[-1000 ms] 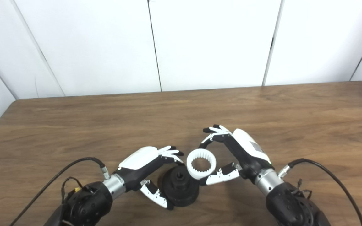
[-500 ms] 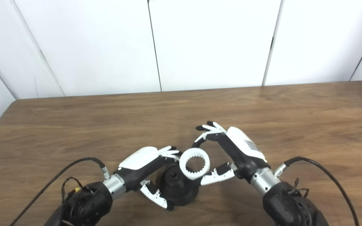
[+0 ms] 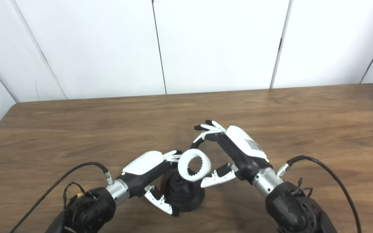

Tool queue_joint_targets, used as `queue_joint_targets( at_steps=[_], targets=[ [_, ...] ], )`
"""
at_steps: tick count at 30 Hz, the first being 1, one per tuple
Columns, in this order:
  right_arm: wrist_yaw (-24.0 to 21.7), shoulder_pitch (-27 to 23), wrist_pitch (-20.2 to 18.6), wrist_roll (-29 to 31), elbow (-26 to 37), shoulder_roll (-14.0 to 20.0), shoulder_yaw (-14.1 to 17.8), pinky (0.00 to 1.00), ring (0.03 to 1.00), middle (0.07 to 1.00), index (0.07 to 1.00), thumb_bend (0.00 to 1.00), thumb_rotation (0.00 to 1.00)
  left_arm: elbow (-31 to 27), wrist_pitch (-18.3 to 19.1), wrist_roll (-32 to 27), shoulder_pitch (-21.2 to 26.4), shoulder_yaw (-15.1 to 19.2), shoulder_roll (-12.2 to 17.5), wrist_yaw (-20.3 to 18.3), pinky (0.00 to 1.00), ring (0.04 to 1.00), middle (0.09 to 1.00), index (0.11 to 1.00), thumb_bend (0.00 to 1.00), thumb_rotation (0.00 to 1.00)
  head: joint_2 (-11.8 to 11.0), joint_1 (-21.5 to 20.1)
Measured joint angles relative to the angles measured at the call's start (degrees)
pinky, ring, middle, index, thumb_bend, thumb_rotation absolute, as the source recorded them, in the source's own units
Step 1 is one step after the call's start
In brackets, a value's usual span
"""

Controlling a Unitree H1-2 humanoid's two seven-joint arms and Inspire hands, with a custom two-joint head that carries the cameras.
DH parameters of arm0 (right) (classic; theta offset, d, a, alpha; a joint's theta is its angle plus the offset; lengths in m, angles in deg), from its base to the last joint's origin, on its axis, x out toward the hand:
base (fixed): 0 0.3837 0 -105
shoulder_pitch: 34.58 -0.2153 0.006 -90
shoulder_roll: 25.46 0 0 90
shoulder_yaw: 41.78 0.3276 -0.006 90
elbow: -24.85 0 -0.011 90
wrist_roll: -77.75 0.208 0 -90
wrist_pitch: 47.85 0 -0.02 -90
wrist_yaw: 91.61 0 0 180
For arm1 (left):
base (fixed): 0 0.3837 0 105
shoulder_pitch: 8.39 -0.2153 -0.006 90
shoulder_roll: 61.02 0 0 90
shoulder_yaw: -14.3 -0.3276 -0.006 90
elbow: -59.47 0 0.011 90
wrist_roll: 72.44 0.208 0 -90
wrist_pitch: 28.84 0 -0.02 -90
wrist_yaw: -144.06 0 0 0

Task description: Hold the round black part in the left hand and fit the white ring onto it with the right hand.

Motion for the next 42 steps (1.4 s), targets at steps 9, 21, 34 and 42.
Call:
queue_joint_targets(
  at_steps=[9, 21, 34, 42],
  targets=[
    [0.0, 0.8, -0.1, 0.1, -0.1, 0.0, 1.6, 0.91, 0.982, 0.885, 0.491, 0.52, 0.17, 0.0, -0.1, -0.1, 0.0, 0.1, 0.0, 0.0, 0.87, 0.98, 0.921, 0.702, 0.93, 0.19, 0.0, -0.4],
    [0.0, 0.9, -0.1, 1.0, 0.0, -0.2, 2.9, 0.91, 0.979, 0.88, 0.491, 0.52, 0.17, 0.0, -0.2, -0.2, 0.1, 0.1, 0.0, 0.0, 0.87, 0.981, 0.923, 0.703, 0.92, 0.2, 0.2, -0.2],
    [-0.2, 0.8, -1.0, 2.7, 0.4, -1.3, 2.8, 0.91, 0.98, 0.886, 0.491, 0.52, 0.16, 0.1, -0.2, -0.2, 0.2, 0.2, 0.0, 0.0, 0.87, 0.98, 0.925, 0.705, 0.92, 0.2, 0.3, -0.1],
    [-0.2, 0.9, -1.1, 2.0, 1.3, -2.4, 1.5, 0.9, 0.972, 0.883, 0.491, 0.52, 0.17, 0.5, -0.7, -0.2, 0.2, 0.2, 0.0, 0.4, 0.87, 0.981, 0.927, 0.704, 0.92, 0.2, 0.4, 0.1]
  ],
)
